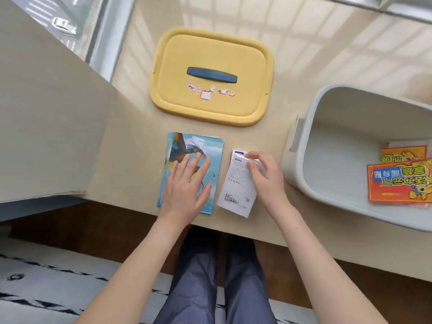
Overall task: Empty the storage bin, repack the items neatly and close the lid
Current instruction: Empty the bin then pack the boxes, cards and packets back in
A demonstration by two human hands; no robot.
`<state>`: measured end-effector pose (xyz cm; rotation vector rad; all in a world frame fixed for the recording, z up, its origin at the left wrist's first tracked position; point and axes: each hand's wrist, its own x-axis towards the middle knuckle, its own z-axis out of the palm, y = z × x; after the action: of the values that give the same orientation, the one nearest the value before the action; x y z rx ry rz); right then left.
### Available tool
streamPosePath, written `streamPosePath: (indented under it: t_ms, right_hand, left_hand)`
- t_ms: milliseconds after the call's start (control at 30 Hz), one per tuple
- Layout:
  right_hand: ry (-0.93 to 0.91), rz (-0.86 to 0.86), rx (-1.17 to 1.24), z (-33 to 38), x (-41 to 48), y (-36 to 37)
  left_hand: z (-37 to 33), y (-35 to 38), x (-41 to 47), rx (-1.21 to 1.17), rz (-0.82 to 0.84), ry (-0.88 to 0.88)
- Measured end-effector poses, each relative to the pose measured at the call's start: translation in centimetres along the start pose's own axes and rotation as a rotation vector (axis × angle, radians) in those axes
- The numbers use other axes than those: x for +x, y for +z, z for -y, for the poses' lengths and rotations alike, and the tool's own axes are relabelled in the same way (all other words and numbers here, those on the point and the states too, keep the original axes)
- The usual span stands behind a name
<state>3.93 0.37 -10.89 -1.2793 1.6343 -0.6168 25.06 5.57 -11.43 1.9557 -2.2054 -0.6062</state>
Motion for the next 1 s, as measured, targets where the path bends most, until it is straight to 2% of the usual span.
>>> streamPosePath:
  t_ms: [233,433,600,767,1000]
  right_hand:
    - [-0.153,-0.039,-0.219,-1.9,2.6,1.2]
    - [-0.196,-0.131,-0.352,-2.4,2.7,1.8]
    - [-0.098,-0.303,-0.324,-2.1,-1.8,3.5]
    - [0.079,-0.304,-0.373,-2.1,-5.0,6.2]
    - [0.137,-0.349,-0.448,-2.5,-4.4,7.7]
  left_hand:
    - [1.7,1.5,0.8,-0.022,-0.056,0.018]
    - [2.3,1.7,1.1,-0.010,-0.053,0.030]
    - [2.3,1.4,1.3,-0.012,-0.033,0.031]
    - [2.2,1.4,1.2,-0.031,-0.026,0.042]
    - [2.3,1.9,0.2,-0.039,-0.012,0.042]
